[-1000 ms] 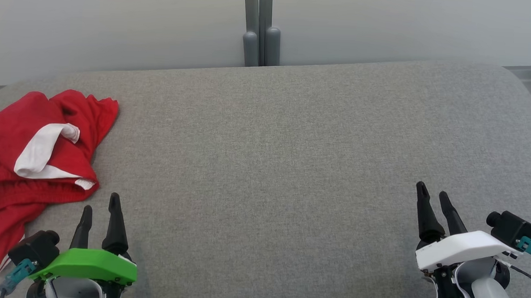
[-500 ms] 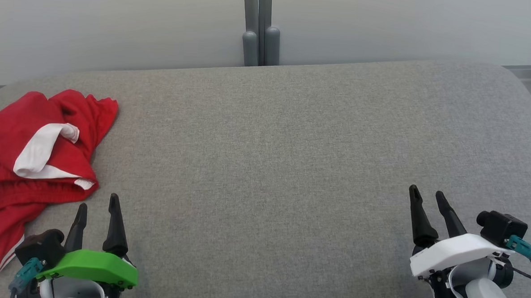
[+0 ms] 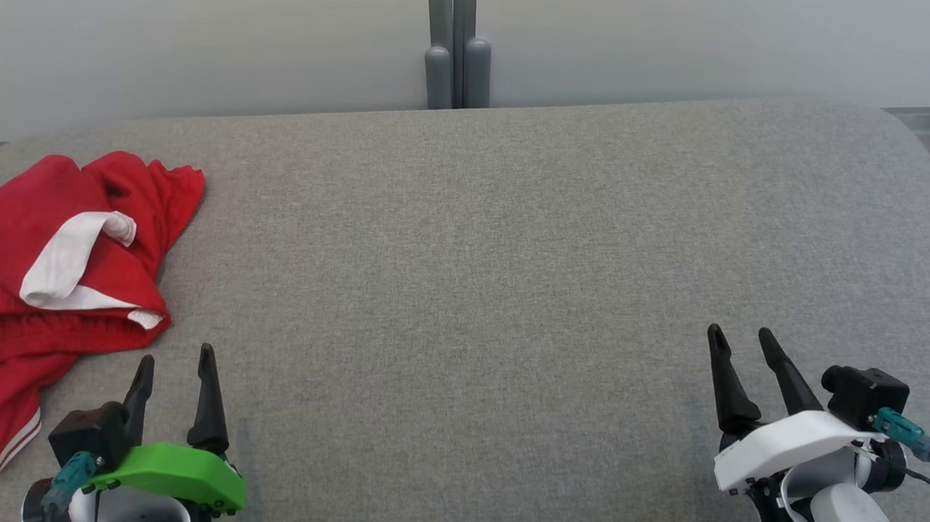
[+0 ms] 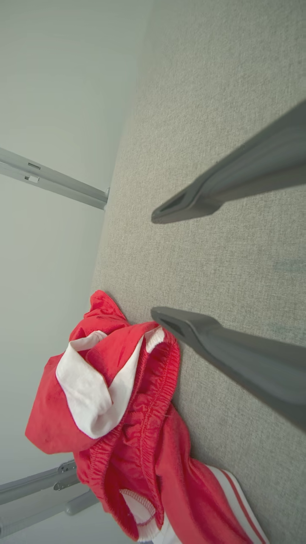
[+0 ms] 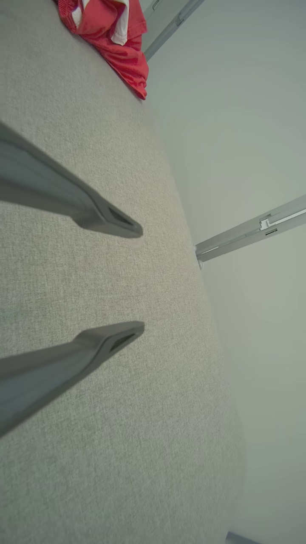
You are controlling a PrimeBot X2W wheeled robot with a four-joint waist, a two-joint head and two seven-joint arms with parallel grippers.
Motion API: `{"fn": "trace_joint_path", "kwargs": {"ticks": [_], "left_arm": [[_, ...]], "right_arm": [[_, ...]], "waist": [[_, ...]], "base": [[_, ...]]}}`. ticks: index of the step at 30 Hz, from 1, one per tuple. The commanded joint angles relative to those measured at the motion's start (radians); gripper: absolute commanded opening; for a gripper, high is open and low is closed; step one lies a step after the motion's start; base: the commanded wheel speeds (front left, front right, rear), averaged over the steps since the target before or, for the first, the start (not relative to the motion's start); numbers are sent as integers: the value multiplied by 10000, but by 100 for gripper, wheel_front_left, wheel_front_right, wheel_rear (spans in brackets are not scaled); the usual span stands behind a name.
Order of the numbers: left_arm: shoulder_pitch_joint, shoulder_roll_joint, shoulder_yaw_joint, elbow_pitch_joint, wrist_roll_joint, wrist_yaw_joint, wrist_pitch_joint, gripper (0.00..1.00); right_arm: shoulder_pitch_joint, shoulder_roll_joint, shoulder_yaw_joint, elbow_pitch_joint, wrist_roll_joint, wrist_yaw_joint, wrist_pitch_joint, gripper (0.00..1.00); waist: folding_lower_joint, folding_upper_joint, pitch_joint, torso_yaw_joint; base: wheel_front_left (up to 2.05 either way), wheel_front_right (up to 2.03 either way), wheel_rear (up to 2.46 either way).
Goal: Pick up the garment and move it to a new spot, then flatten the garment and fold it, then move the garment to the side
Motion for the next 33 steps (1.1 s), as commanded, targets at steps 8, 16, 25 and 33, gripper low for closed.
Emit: {"fn": "trace_joint_path", "kwargs": {"ticks": [8, 16, 25, 33], "left_arm": [[-188, 97, -52, 133, 832, 27, -229, 100], [-93, 80, -57, 298, 1422, 70, -394, 100], [-7, 43, -37, 345, 2122, 112, -573, 100], [26, 20, -20, 435, 2605, 154, -708, 100]], "right_arm": [[-66, -94, 147, 51, -801, 3, -229, 100], [-19, -95, 204, 46, -1426, 3, -402, 100], [103, -13, 270, 93, -2197, 4, -593, 100], [55, -57, 393, 217, -2694, 2, -720, 100]], "waist": [[0, 0, -28, -7], [0, 0, -91, -8], [0, 0, -110, -10], [0, 0, -29, 174]], "base": [[0, 0, 0], [0, 0, 0], [0, 0, 0], [0, 0, 0]]}}
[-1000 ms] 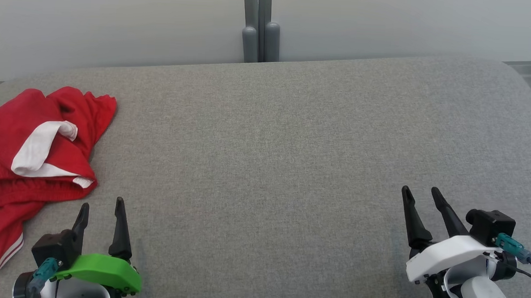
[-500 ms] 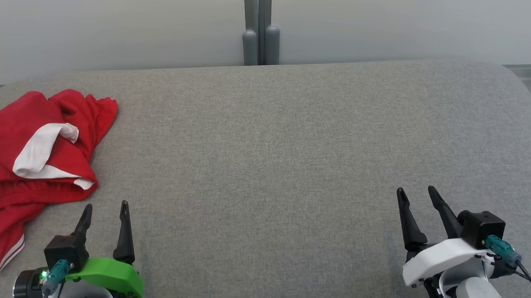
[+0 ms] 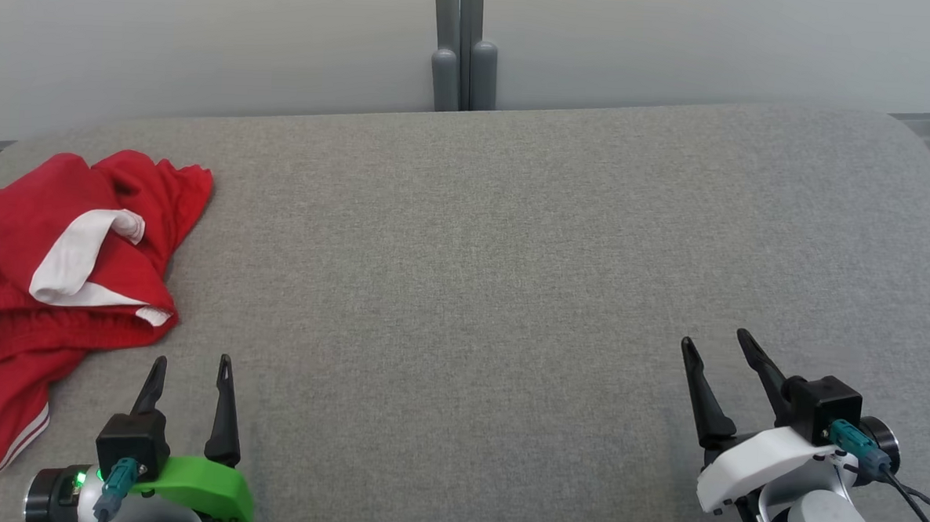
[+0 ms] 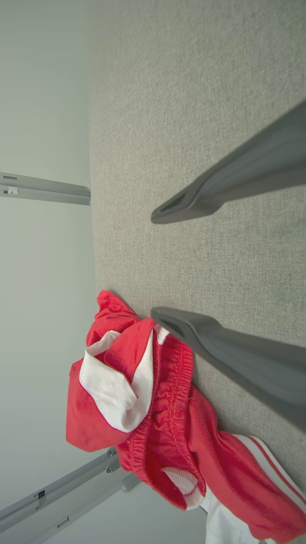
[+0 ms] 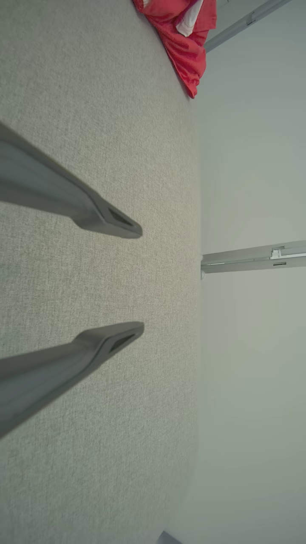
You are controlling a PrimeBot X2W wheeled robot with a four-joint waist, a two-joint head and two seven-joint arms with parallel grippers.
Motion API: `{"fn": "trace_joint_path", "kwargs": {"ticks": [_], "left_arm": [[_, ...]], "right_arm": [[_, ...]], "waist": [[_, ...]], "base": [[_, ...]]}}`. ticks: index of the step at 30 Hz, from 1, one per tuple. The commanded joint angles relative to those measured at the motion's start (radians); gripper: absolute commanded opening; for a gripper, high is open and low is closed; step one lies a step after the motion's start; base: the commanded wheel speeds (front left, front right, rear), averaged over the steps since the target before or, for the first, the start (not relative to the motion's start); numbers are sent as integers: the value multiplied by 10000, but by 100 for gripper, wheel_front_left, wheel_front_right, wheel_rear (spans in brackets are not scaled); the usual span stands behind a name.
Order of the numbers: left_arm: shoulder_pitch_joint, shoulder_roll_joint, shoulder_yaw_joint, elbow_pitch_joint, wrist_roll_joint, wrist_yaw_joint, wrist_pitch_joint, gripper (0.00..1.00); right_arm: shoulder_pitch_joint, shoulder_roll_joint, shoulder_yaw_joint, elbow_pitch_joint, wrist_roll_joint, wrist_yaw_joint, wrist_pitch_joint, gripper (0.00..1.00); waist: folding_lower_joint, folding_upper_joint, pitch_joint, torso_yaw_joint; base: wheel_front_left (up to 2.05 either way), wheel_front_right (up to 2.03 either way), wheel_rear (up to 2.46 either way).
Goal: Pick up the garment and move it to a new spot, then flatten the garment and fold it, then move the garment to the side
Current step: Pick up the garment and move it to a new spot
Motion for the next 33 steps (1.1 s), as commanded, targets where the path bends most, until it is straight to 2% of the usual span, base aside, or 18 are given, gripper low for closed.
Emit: {"fn": "trace_joint_path", "kwargs": {"ticks": [1, 7, 18, 23, 27, 33], "left_arm": [[16, 21, 38, 25, 119, 92, -68, 100], [-67, 11, 156, 89, -9, 239, -60, 100], [-135, -2, 404, 439, -691, 243, -59, 100], [7, -1, 428, 601, -1219, 4, -58, 100], [112, -11, 413, 833, -1504, -37, -55, 100], [-346, -8, 290, 972, -1889, -148, -55, 100]], "right_arm": [[17, -30, 87, 31, -130, 1, -72, 100], [-63, -58, 364, 51, -86, 1, -71, 100], [-515, 5, 946, 298, -181, -1, -71, 100], [-759, -30, 1399, 462, -86, -3, -71, 100], [-969, -111, 1738, 559, -22, -3, -71, 100], [-1210, -442, 1830, 594, -71, -3, -71, 100]], "waist": [[0, 0, 35, 137], [0, 0, 176, 699], [0, 0, 733, 3363], [0, 0, 931, 4273], [0, 0, 1120, 4590], [0, 0, 1647, 4481]], "base": [[0, 0, 0], [0, 0, 0], [0, 0, 0], [0, 0, 0], [0, 0, 0], [0, 0, 0]]}}
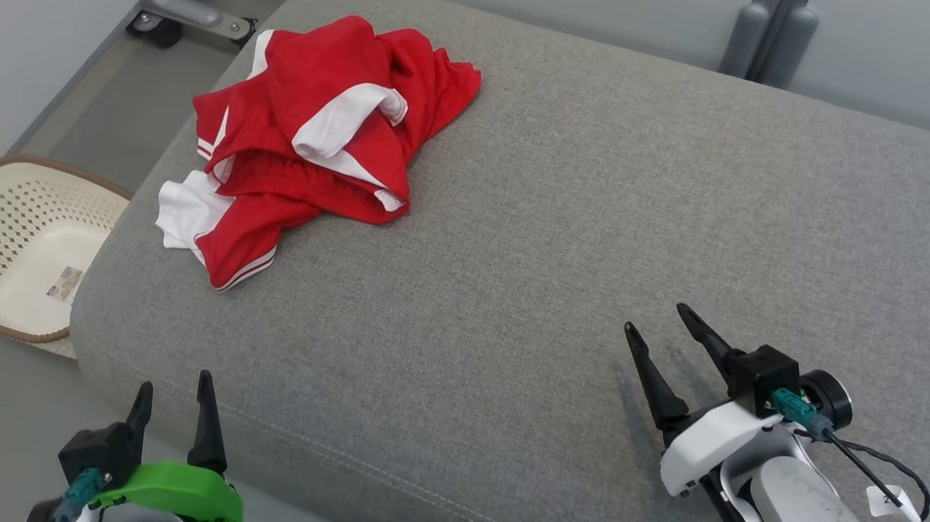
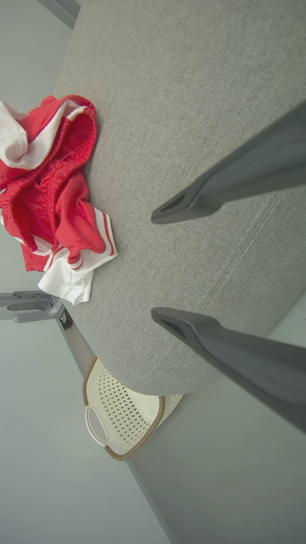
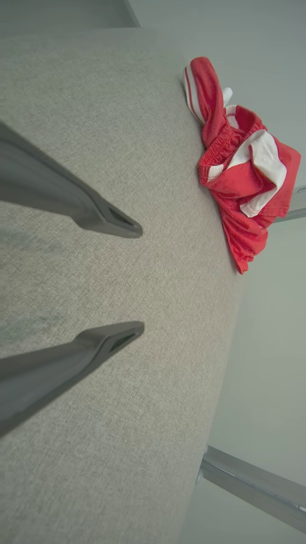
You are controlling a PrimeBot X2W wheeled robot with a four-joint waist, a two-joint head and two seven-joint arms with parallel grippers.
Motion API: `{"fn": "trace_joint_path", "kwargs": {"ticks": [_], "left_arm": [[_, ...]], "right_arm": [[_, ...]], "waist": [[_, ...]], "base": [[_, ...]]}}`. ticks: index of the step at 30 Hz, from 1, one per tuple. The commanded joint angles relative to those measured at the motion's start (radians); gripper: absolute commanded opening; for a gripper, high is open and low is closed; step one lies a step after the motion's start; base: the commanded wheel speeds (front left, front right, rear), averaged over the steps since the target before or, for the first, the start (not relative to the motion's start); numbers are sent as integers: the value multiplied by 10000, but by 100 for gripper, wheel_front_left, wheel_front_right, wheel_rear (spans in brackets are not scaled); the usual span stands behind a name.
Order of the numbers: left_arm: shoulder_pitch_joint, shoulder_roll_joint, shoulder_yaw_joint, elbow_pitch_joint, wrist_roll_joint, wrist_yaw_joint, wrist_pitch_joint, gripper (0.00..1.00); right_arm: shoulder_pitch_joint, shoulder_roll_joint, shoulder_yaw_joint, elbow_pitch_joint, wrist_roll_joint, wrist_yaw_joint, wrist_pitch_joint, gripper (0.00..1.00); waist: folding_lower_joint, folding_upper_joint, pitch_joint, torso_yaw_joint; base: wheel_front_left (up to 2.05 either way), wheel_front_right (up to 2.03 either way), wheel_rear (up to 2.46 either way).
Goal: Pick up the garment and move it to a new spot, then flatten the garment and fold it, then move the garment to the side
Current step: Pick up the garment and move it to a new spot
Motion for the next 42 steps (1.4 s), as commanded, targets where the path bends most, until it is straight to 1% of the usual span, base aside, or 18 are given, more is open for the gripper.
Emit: {"fn": "trace_joint_path", "kwargs": {"ticks": [1, 3, 7, 9, 12, 15, 16, 19, 21, 25, 29, 30, 32, 34, 38, 42], "left_arm": [[-356, 21, 9, -40, 7, -51, 4, 100], [-597, 18, 93, -71, 30, -96, 4, 100], [-1421, 38, 583, -178, 194, -323, 4, 100], [-1961, 285, 810, -119, 255, -417, 4, 100], [-2863, 712, 888, 101, 182, -494, 4, 100], [-3705, 1256, 305, 287, -211, -508, 6, 100], [-3705, 1256, 305, 287, -211, -508, 6, 100], [-4475, 1994, -492, 653, -893, -503, 6, 100], [-4897, 2294, -1113, 949, -1413, -504, 6, 100], [-5624, 2817, -2052, 1982, -2381, -505, 6, 100], [-6178, 2993, -2656, 2910, -3049, -506, 6, 100], [-6308, 3024, -2660, 3051, -3149, -506, 6, 100], [-6435, 3102, -2557, 3439, -3225, -506, 6, 100], [-6678, 3203, -2208, 3836, -3160, -478, 6, 100], [-6839, 3011, -1847, 4412, -2864, -226, 6, 100], [-7003, 3009, -1627, 4685, -2658, -309, 6, 100]], "right_arm": [[-122, -135, -49, 40, 1, -6, -30, 100], [-205, -262, -87, -18, -13, -6, -30, 100], [-240, -477, -203, -151, -63, -6, -30, 100], [-254, -537, -273, -220, -108, -6, -30, 100], [-237, -632, -372, -312, -141, -6, -30, 100], [-248, -707, -496, -390, -185, -6, -30, 100], [-248, -707, -496, -390, -185, -6, -30, 100], [-303, -759, -547, -456, -189, -6, -30, 100], [-309, -780, -596, -493, -199, -6, -30, 100], [-136, -850, -785, -493, -206, -6, -30, 100], [-2, -954, -955, -510, -221, -9, -12, 100], [-6, -984, -971, -506, -223, -11, -7, 100], [-34, -1000, -992, -555, -245, -13, -6, 100], [-83, -998, -996, -618, -264, -13, -4, 100], [-162, -975, -963, -701, -241, -14, -4, 100], [-210, -868, -979, -813, -249, -14, -4, 100]], "waist": [[0, 0, 543, 11], [0, 0, 757, -175], [0, 0, 1162, -597], [0, 0, 1339, -796], [0, 0, 1564, -1105], [0, 0, 1788, -1409], [0, 0, 1788, -1409], [0, 0, 2015, -1703], [0, 0, 2130, -1891], [0, 0, 2296, -2205], [0, 0, 2472, -2419], [0, 0, 2522, -2463], [0, 0, 2623, -2567], [0, 0, 2719, -2672], [0, 0, 2809, -2857], [0, 0, 2882, -2993]], "base": [[0, 0, 0], [0, 0, 0], [0, 0, 0], [0, 0, 0], [0, 0, 0], [0, 0, 0], [0, 0, 0], [0, 0, 0], [0, 0, 0], [0, 0, 0], [0, 0, 0], [0, 0, 0], [0, 0, 0], [0, 0, 0], [0, 0, 0], [0, 0, 0]]}}
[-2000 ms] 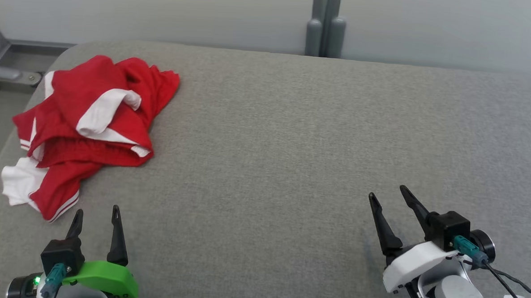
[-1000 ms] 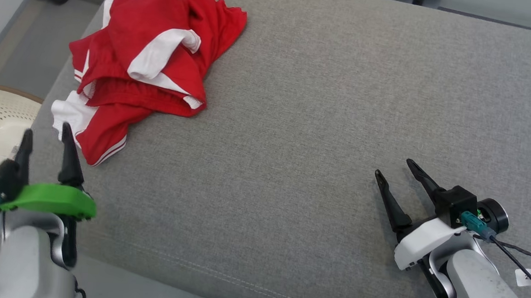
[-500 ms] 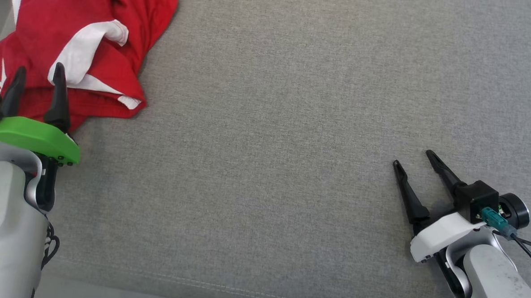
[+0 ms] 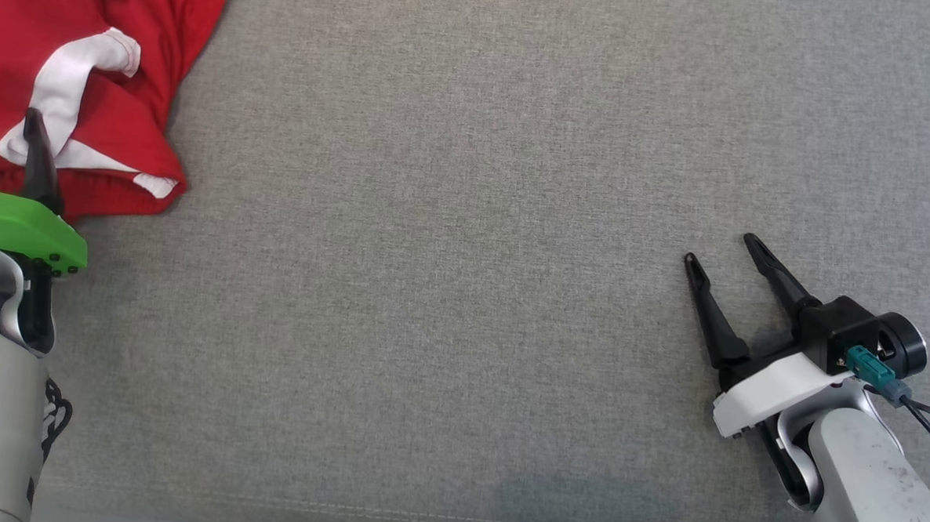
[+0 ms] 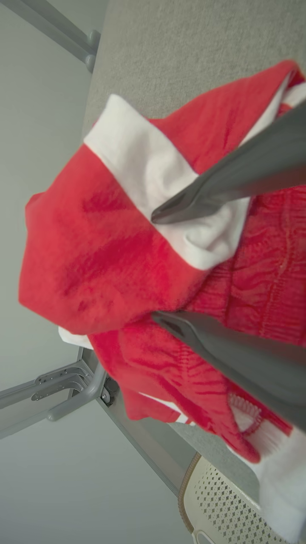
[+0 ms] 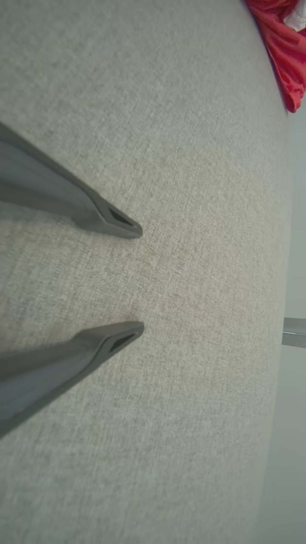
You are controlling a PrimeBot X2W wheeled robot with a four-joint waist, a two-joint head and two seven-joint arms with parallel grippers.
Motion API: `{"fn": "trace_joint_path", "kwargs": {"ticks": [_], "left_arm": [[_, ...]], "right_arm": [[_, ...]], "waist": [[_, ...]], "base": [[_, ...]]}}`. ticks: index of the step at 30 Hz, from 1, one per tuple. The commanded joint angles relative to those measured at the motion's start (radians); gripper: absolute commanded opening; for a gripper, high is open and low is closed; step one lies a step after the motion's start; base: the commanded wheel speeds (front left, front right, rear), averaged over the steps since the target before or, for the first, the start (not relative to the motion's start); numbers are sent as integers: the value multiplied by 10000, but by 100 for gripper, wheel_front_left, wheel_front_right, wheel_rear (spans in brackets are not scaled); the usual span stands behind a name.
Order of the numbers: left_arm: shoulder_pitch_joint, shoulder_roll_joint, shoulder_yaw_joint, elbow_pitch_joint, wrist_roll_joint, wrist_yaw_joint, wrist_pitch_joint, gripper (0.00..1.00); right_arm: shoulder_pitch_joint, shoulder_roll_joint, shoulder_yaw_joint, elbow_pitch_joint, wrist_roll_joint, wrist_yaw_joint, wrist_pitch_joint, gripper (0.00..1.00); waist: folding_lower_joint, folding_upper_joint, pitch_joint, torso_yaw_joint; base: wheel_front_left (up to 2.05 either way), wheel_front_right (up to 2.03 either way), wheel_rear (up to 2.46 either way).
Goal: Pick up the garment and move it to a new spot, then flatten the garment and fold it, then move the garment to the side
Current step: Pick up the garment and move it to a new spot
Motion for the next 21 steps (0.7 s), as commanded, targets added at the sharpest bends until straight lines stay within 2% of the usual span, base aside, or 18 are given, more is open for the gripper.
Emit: {"fn": "trace_joint_path", "kwargs": {"ticks": [1, 2, 3, 7, 13, 17, 21], "left_arm": [[-187, 2, 86, 58, 118, -71, 8, 100], [-200, -8, 127, -5, 227, -73, 8, 22], [-190, 6, 173, -70, 309, -85, 8, 0], [36, 18, 372, -585, 701, -160, 8, 0], [345, -293, 405, -2232, 1693, -237, 3, 0], [390, -554, 69, -2916, 1920, -251, 3, 0], [400, -1029, -712, -3845, 1790, -255, 3, 0]], "right_arm": [[64, 27, -68, 118, -45, -24, 30, 100], [70, 48, -95, 89, -61, -24, 30, 100], [60, 71, -115, 54, -63, -24, 30, 100], [63, 224, -146, 46, -41, -22, 30, 100], [279, 649, -163, 311, 123, -21, 26, 100], [359, 790, -120, 382, 192, -21, 23, 100], [435, 966, -117, 419, 271, -21, 17, 100]], "waist": [[0, 0, 81, -113], [0, 0, 83, -133], [0, 0, 89, -152], [0, 0, -41, -209], [0, 0, -791, -301], [0, 0, -1058, -426], [0, 0, -1407, -751]], "base": [[0, 0, 0], [0, 0, 0], [0, 0, 0], [0, 0, 0], [0, 0, 0], [0, 0, 0], [0, 0, 0]]}}
